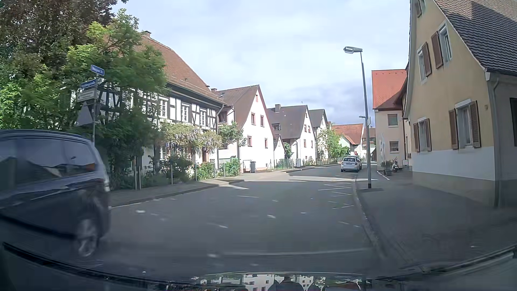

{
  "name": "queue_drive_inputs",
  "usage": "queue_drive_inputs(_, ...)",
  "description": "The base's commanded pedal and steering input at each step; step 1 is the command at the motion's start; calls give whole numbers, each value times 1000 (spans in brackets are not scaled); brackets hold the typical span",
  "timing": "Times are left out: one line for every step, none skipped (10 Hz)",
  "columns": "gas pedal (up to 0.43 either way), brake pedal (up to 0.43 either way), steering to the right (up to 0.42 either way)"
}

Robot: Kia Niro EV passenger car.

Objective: Follow the waypoints while adhering to traffic rules and regulations

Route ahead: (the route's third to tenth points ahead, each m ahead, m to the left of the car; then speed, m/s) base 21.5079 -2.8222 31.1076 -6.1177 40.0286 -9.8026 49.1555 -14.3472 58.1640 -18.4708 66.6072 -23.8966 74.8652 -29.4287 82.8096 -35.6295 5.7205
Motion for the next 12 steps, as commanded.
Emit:
queue_drive_inputs(118, 0, 62)
queue_drive_inputs(118, 0, 63)
queue_drive_inputs(118, 0, 64)
queue_drive_inputs(118, 0, 64)
queue_drive_inputs(118, 0, 63)
queue_drive_inputs(130, 0, 63)
queue_drive_inputs(130, 0, 67)
queue_drive_inputs(130, 0, 68)
queue_drive_inputs(130, 0, 64)
queue_drive_inputs(130, 0, 63)
queue_drive_inputs(118, 0, 62)
queue_drive_inputs(118, 0, 61)
